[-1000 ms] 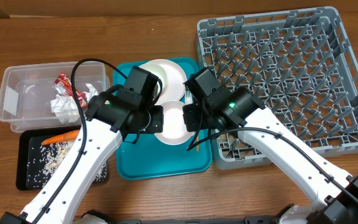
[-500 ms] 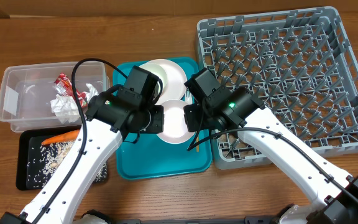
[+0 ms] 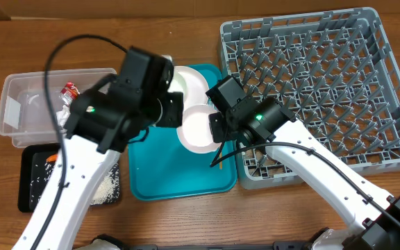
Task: Sort waste into correct bins and load items into the dishwasher
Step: 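Hold the pink bowl with both grippers above the teal tray, then carry the pink bowl right into the dish rack with the right gripper, then lower the pink bowl upside down into the rack and open the right gripper, then move the left gripper over the white bowl on the pink plate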
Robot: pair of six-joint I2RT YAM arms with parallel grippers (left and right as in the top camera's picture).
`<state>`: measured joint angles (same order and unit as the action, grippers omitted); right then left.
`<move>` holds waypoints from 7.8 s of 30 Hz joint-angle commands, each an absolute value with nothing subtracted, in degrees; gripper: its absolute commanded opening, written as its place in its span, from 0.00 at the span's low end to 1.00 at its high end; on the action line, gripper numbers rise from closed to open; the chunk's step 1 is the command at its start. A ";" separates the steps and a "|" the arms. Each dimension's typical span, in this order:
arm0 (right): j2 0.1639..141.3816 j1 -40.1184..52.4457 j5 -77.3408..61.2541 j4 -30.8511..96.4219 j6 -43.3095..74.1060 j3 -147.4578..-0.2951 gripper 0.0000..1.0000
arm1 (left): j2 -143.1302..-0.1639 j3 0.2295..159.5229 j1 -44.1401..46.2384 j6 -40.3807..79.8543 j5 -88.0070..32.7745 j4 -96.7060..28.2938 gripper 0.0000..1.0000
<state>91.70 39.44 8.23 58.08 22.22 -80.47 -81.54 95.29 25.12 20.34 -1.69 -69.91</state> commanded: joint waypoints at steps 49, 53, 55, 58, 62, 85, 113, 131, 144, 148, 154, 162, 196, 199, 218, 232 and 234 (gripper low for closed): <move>117.23 9.30 42.83 -16.29 -49.30 -81.38 0.04 | -81.65 100.29 24.67 18.83 10.68 -70.46 1.00; 117.78 9.58 43.31 -15.44 -48.27 -81.38 0.04 | -81.65 100.29 24.67 18.81 10.68 -70.46 1.00; 117.78 10.09 43.81 -14.83 -48.01 -81.38 0.04 | -81.65 100.29 24.67 18.81 10.68 -70.48 1.00; 117.78 11.16 44.75 -13.56 -48.05 -81.38 0.04 | -81.65 100.29 24.67 18.81 10.68 -70.46 1.00; 117.78 12.38 46.28 -10.15 -48.21 -81.38 0.04 | -81.65 100.29 24.67 18.81 10.68 -70.48 1.00; 117.78 21.26 66.63 -9.23 -48.03 -81.38 0.15 | -81.65 100.29 24.67 18.81 10.68 -70.46 1.00; 117.78 27.40 62.92 7.86 -33.78 -81.38 0.92 | -81.65 100.29 24.67 18.81 10.68 -70.48 1.00; 98.98 22.17 40.21 19.94 -14.06 -81.52 0.89 | -81.65 100.29 24.67 18.81 10.68 -70.48 1.00; 98.96 0.12 -20.78 27.79 3.53 -81.49 0.05 | -81.65 100.29 24.67 18.81 10.68 -70.46 1.00; 101.73 -2.15 -21.10 27.99 4.47 -81.49 0.04 | -81.65 100.29 24.67 18.81 10.68 -70.48 1.00; 104.38 -1.83 -21.10 26.92 4.56 -81.49 0.04 | -81.65 100.29 24.67 18.83 10.68 -70.46 1.00; 107.46 -0.97 -17.43 24.77 4.60 -81.47 0.04 | -81.65 100.29 24.67 18.81 10.68 -70.48 1.00; 98.94 -0.49 -19.64 39.94 4.78 -89.36 0.10 | -81.65 100.29 24.67 18.83 10.68 -70.46 1.00; 95.70 -0.43 -22.04 46.94 4.80 -89.36 0.17 | -81.65 100.29 24.67 18.81 10.68 -70.46 1.00; 94.94 -0.45 -27.94 62.85 4.73 -89.32 1.00 | -81.65 100.29 24.67 18.81 10.68 -70.48 1.00; 94.94 -0.45 -27.94 62.67 4.73 -89.32 1.00 | -81.65 100.29 24.67 18.83 11.09 -69.93 1.00; 94.94 -0.45 -27.94 62.67 4.73 -89.32 1.00 | -81.65 100.29 24.67 19.29 10.92 -67.57 1.00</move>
